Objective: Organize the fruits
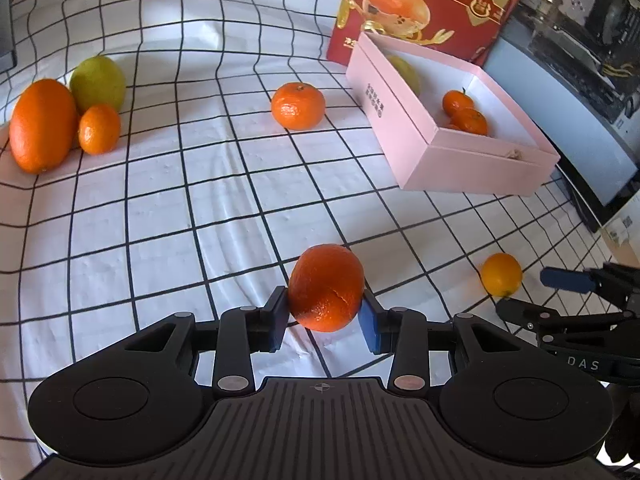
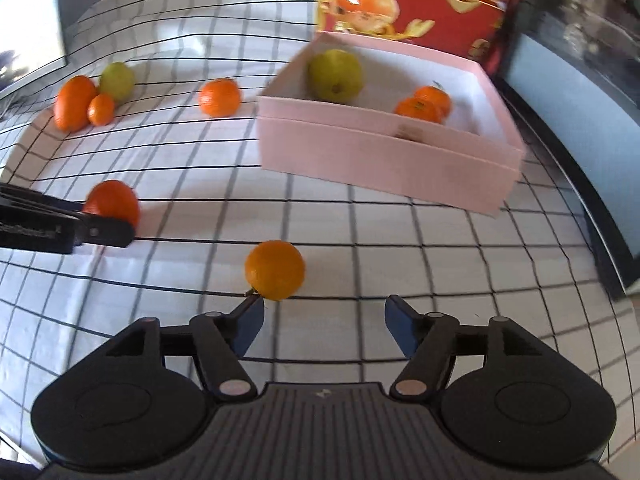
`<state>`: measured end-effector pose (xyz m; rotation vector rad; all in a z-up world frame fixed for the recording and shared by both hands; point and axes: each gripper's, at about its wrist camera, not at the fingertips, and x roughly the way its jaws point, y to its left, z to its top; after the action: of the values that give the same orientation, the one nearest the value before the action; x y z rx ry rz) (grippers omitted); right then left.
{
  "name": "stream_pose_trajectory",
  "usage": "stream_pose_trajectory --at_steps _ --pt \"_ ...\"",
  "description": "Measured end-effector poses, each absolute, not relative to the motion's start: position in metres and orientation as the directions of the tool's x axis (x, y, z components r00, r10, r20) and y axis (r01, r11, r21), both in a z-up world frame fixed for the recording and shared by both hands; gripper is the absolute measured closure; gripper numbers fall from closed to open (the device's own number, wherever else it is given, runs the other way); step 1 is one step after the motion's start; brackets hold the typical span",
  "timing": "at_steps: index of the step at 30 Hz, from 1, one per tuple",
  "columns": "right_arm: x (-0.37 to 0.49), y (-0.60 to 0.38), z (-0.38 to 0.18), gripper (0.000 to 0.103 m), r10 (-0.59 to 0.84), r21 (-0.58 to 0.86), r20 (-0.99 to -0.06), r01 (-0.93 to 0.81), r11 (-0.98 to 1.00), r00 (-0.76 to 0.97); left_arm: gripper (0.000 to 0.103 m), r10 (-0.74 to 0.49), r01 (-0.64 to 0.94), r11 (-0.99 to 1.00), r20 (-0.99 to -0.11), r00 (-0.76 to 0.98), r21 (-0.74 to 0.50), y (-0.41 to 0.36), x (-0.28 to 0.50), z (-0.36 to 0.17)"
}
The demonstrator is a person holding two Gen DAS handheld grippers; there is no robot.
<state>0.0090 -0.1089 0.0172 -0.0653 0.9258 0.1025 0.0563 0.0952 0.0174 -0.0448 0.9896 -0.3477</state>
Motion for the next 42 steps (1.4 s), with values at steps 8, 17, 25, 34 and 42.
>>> stream_pose_trajectory --at_steps 8,17,25,34,42 --pt "0.003 -0.125 0.020 0.036 0.028 0.000 -0.789 -0.046 0.999 0.614 0.061 -0.290 0.259 0.949 -0.813 0.505 -0.178 0.093 0.056 0.017" --pt "0.004 -0.117 0.019 0.036 0.065 0.015 -0.796 -0.087 0.996 0.602 0.061 -0.283 0.278 0.948 -0.810 0.514 -0.155 0.093 0.051 0.017" --pt "0.024 -0.124 0.019 0.036 0.038 -0.004 -0.769 -0.063 0.998 0.638 0.061 -0.248 0.271 0.955 -0.823 0.512 -0.120 0.086 0.055 0.018" --pt "0.045 -0.133 0.012 0.061 0.044 0.000 -0.775 -0.070 0.998 0.631 0.061 -0.239 0.280 0.955 -0.824 0.514 -0.102 0.083 0.056 0.017" --pt "0.042 -0.127 0.016 0.077 0.074 0.001 -0.781 -0.118 0.993 0.620 0.061 -0.246 0.273 0.955 -0.822 0.514 -0.114 0.084 0.056 0.017"
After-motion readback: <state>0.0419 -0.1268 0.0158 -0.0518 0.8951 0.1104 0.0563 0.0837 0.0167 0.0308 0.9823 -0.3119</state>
